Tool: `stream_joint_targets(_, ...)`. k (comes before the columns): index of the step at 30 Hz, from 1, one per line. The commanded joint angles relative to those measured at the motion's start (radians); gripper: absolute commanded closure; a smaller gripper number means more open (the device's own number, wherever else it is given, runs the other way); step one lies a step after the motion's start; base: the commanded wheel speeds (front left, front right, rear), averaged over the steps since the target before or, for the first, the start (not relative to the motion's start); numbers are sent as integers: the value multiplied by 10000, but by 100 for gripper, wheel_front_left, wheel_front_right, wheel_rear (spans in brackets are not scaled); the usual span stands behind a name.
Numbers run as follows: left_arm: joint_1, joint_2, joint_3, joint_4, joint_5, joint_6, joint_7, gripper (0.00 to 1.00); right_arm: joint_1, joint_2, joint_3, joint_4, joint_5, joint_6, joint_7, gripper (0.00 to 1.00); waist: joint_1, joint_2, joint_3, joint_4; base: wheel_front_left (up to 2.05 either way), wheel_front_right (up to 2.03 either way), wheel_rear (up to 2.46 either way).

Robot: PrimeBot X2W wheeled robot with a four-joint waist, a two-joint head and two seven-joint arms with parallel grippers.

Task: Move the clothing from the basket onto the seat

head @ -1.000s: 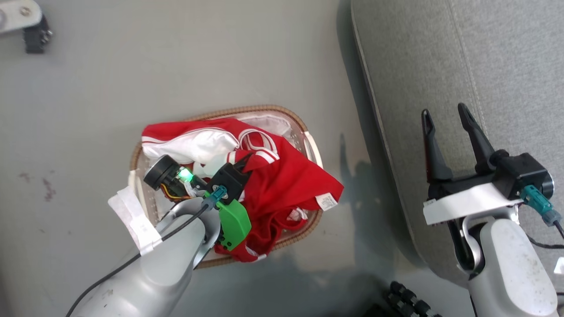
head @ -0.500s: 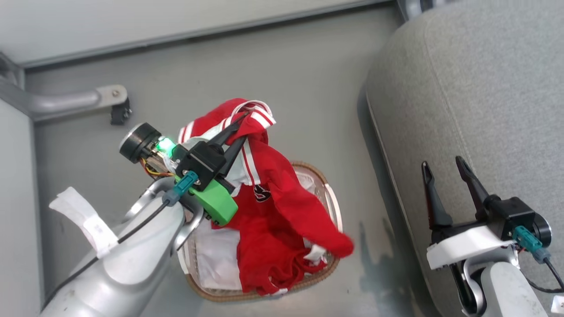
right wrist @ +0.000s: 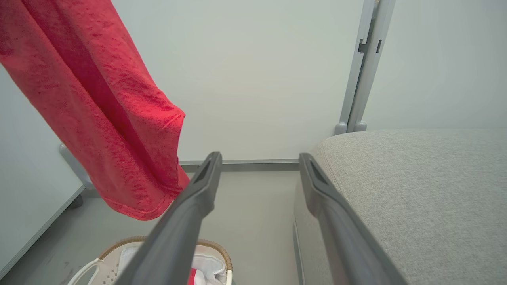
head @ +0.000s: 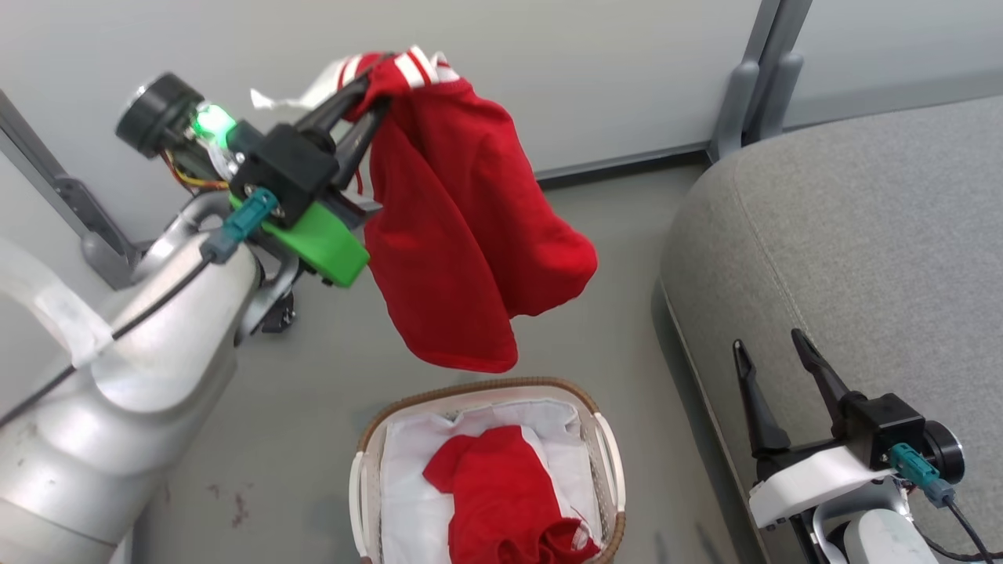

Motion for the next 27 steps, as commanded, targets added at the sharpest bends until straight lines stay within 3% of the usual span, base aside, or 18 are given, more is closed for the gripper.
stream_joint_targets(1, -295, 57, -44, 85, -145, -30, 40, 100, 108, -40, 67, 26, -32, -7, -49, 0, 1, 0, -463, 85, 0, 0, 0)
stream_joint_targets(16, -2220, -370, -737, 902, -631, -28, 77, 100, -640, -38, 1485, -93, -163, -7, -49, 0, 1, 0, -652, 405, 0, 0, 0)
stream_joint_targets(23, -2878, -703, -1020, 1093, -719, -28, 24, 100, -1020, -45, 3093, 258, 718, -8, -49, 0, 1, 0, -706, 651, 0, 0, 0)
stream_joint_targets(27, -3162, -928, -1181, 1075, -750, -28, -8, 100, -1550, -48, 3482, 611, 961, -8, -48, 0, 1, 0, -704, 800, 0, 0, 0)
